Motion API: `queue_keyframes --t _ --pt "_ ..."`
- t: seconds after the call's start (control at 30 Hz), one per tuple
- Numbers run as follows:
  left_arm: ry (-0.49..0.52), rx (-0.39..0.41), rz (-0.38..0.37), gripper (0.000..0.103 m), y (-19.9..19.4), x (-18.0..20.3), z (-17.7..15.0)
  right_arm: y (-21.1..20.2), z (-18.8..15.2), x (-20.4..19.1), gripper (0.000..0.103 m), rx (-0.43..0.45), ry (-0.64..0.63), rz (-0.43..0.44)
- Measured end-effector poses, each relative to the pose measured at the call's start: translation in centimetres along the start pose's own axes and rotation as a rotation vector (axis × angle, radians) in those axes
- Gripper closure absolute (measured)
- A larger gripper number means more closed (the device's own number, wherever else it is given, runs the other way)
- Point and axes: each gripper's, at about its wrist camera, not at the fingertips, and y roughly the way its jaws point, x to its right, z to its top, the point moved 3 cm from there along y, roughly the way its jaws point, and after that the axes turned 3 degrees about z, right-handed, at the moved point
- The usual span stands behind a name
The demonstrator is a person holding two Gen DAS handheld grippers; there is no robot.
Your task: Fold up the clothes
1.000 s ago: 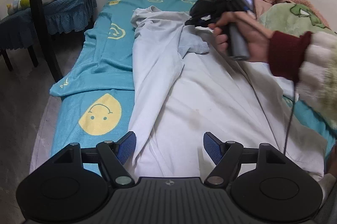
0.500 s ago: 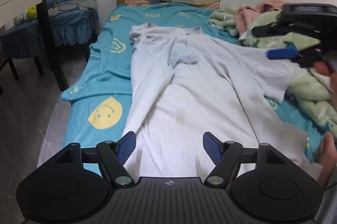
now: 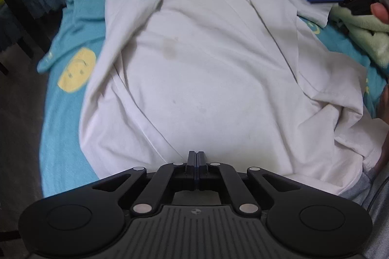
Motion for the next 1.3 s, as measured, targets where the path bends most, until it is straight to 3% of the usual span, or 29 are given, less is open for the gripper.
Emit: queue_keyframes --t 0.1,0.17,0.3,0.37,0.43,0.53,0.67,0.8,0.87,0.93,0.97,1.0,1.07,1.17,1.27,1.3 --pt "0.081 0.134 0.037 0.103 -3.8 1.0 0.3 -0.4 0.4 0.6 0.025 0.014 0.022 0.007" --pt "0.106 0.181 -0.017 0.103 -6.2 2.1 0.1 -0.7 0.7 1.0 0.025 0.024 0.050 0.023" --pt "0.137 0.209 -0.115 0.103 -8.5 4.7 -0.7 -0.7 1.0 1.4 0.025 0.019 0.101 0.051" --pt "0.121 0.208 -0.086 0.103 -8.1 4.8 -0.8 -0.7 0.8 1.3 0.025 0.007 0.100 0.057" --pt "0.046 0.191 -0.045 0.101 -7.2 2.9 -0.6 -0.6 0.5 1.1 0.025 -0.005 0.095 0.059" --pt "-0.140 0.137 -0.007 0.084 -5.5 -1.9 -0.1 -0.5 0.1 1.0 0.025 -0.021 0.090 0.056" --pt "-0.342 0.043 0.048 0.053 -3.0 -8.5 0.1 -0.3 0.1 1.3 0.025 -0.032 0.100 0.054" --pt "-0.485 -0.050 0.010 0.039 -0.4 -12.7 -0.9 0.1 0.1 1.4 0.025 -0.043 0.111 0.057" --pt "-0.550 -0.111 -0.071 0.039 1.3 -13.4 -1.4 0.4 0.1 1.3 0.025 -0.053 0.113 0.060" --pt "-0.491 -0.097 -0.068 0.040 0.9 -12.5 -1.1 0.7 0.0 1.2 0.025 -0.063 0.113 0.064" --pt "-0.454 -0.086 -0.061 0.047 0.6 -12.0 -0.8 0.9 0.0 1.1 0.025 -0.068 0.111 0.064" --pt "-0.418 -0.075 -0.055 0.069 0.2 -11.4 -0.6 1.0 -0.1 1.1 0.025 -0.073 0.108 0.063" --pt "-0.345 -0.053 -0.042 0.097 -0.4 -10.4 -0.2 1.2 -0.1 1.1 0.025 -0.080 0.107 0.062" --pt "-0.235 -0.020 -0.022 0.097 -1.3 -8.8 0.5 1.5 -0.2 1.1 0.025 -0.091 0.106 0.061" --pt "-0.089 -0.018 0.083 0.096 -2.3 -6.5 0.9 1.6 -0.3 1.3 0.025 -0.099 0.115 0.063" --pt "-0.060 -0.023 0.112 0.090 -2.5 -6.1 0.8 1.6 -0.2 1.3 0.025 -0.100 0.120 0.065"
